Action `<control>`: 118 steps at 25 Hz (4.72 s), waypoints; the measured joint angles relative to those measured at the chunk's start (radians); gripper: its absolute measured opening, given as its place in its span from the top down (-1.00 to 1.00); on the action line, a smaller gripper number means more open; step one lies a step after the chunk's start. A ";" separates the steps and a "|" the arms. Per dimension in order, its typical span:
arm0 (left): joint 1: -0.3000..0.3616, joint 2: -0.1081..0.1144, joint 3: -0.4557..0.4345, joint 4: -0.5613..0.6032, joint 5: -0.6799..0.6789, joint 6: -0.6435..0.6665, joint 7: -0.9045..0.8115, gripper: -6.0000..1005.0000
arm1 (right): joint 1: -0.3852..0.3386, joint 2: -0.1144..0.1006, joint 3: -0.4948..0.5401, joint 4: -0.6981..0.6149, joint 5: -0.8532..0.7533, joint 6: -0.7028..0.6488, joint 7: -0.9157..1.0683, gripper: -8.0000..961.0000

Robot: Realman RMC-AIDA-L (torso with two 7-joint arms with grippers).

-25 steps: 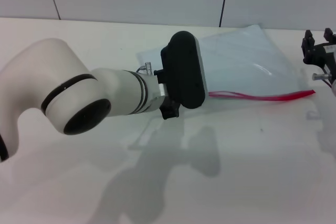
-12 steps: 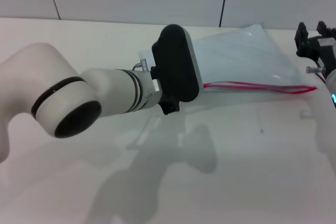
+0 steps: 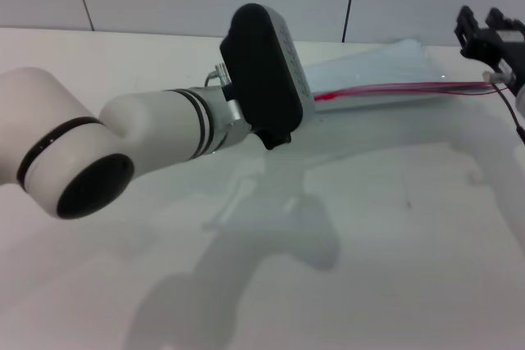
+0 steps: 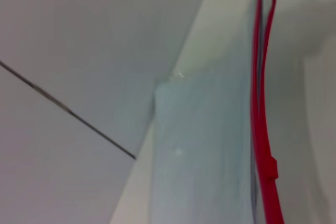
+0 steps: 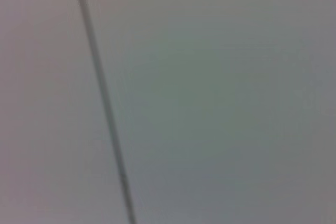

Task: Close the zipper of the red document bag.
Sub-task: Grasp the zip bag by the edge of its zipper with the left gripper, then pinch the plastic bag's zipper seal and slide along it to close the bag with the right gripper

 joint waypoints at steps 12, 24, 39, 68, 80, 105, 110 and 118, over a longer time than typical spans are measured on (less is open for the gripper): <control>0.026 0.000 -0.018 -0.032 0.000 0.011 0.017 0.88 | -0.074 -0.013 0.263 -0.317 -0.102 -0.464 -0.055 0.12; 0.029 0.001 -0.019 -0.062 0.000 0.009 0.021 0.88 | 0.012 0.063 0.674 -0.377 -0.068 -1.071 -0.482 0.12; 0.044 0.001 -0.047 -0.108 0.000 -0.003 0.035 0.88 | 0.048 0.062 0.629 -0.466 -0.113 -1.267 -0.872 0.12; 0.044 0.000 -0.045 -0.113 0.000 -0.013 0.035 0.88 | 0.009 0.069 0.253 -0.564 -0.429 -1.063 -0.867 0.12; 0.044 -0.001 -0.044 -0.121 0.000 -0.014 0.035 0.88 | -0.011 0.069 0.215 -0.569 -0.490 -1.037 -0.866 0.12; 0.057 -0.001 -0.044 -0.127 -0.002 -0.015 0.031 0.88 | -0.027 0.071 0.144 -0.537 -0.564 -0.921 -0.850 0.65; 0.056 -0.001 -0.046 -0.126 -0.002 -0.015 0.030 0.88 | -0.030 0.072 0.143 -0.543 -0.564 -0.921 -0.850 0.69; 0.056 -0.001 -0.046 -0.126 -0.001 -0.015 0.030 0.86 | -0.038 0.073 0.141 -0.553 -0.564 -0.918 -0.850 0.74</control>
